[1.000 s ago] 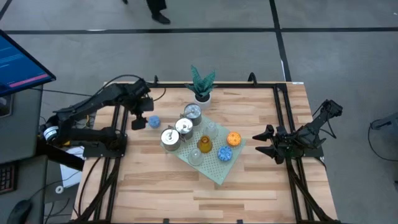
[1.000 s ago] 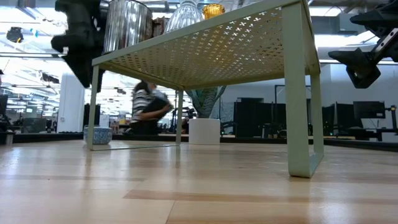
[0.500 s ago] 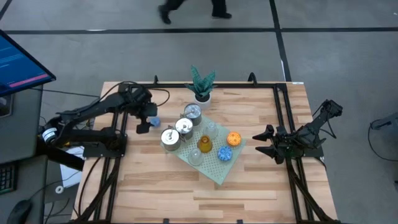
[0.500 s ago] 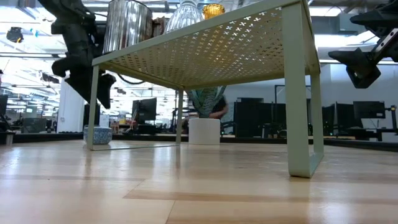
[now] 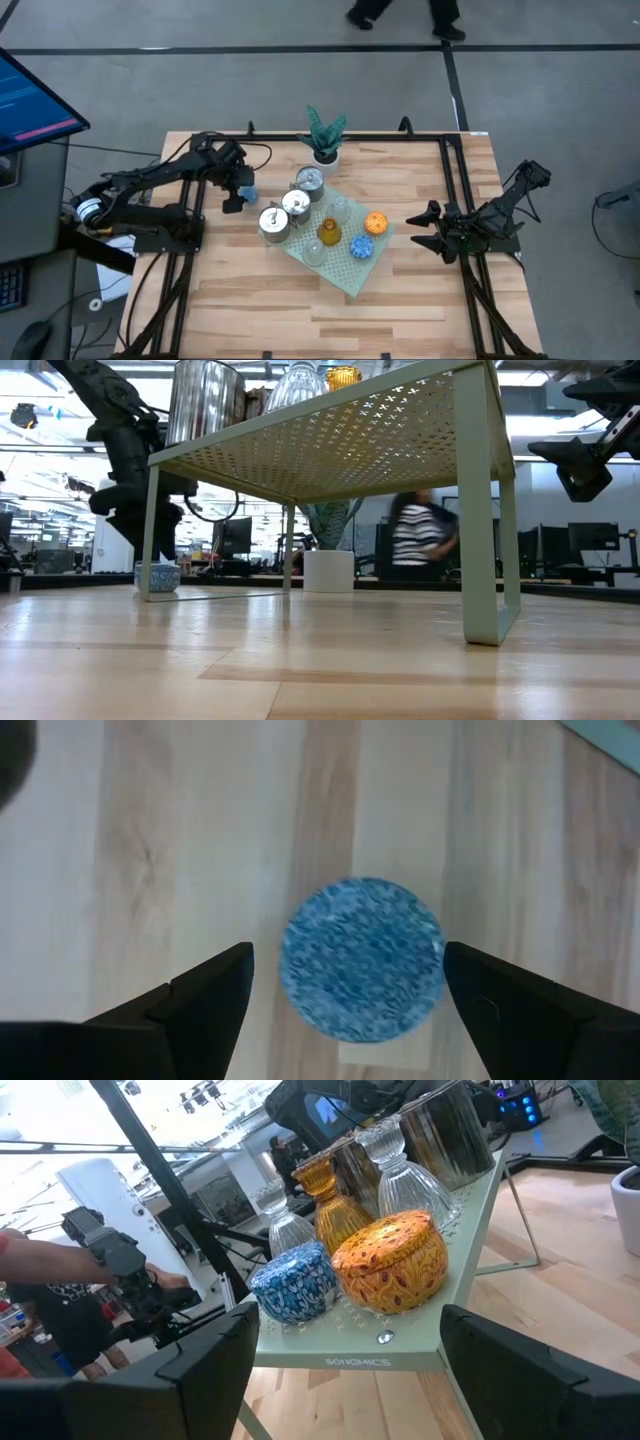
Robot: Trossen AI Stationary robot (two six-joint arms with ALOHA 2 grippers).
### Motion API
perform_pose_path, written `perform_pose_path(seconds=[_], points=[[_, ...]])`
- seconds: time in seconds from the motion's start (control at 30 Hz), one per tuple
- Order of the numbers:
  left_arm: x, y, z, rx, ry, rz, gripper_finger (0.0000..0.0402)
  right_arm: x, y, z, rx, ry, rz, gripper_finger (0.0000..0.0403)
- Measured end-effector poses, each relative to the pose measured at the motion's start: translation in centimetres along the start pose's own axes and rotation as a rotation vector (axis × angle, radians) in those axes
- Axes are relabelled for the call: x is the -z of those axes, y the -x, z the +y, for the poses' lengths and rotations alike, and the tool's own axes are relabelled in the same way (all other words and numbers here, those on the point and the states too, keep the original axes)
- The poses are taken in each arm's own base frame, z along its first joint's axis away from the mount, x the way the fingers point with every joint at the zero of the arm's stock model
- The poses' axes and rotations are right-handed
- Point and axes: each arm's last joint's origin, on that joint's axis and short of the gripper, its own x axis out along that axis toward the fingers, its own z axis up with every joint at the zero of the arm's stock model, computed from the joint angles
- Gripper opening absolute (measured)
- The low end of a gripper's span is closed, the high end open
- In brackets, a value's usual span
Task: Pick & Place candle stick holders
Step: Put the light blue scented candle on the shelf
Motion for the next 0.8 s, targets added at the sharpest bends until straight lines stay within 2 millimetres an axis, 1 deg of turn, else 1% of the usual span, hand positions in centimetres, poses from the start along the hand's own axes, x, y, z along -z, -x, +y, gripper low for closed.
perform_pose_path(seconds=[0.1, 0.27, 0.57, 0.8], points=[[-0.1, -0.1, 0.2, -0.013, -0.001, -0.018, 0.0329, 0.0, 0.0, 0.0, 0.000, 0.000, 0.000, 0.0302], [-0.1, -0.3, 0.0, 0.051, 0.007, -0.031, 0.0329, 0.0, 0.0, 0.0, 0.000, 0.000, 0.000, 0.0302], [-0.2, -1.5, 0.3, 0.067, -0.016, 0.004, 0.0329, 0.0, 0.0, 0.0, 0.000, 0.000, -0.001, 0.0302], [-0.2, -2.1, 0.4, 0.071, -0.012, 0.023, 0.0329, 0.0, 0.0, 0.0, 0.000, 0.000, 0.000, 0.0302]])
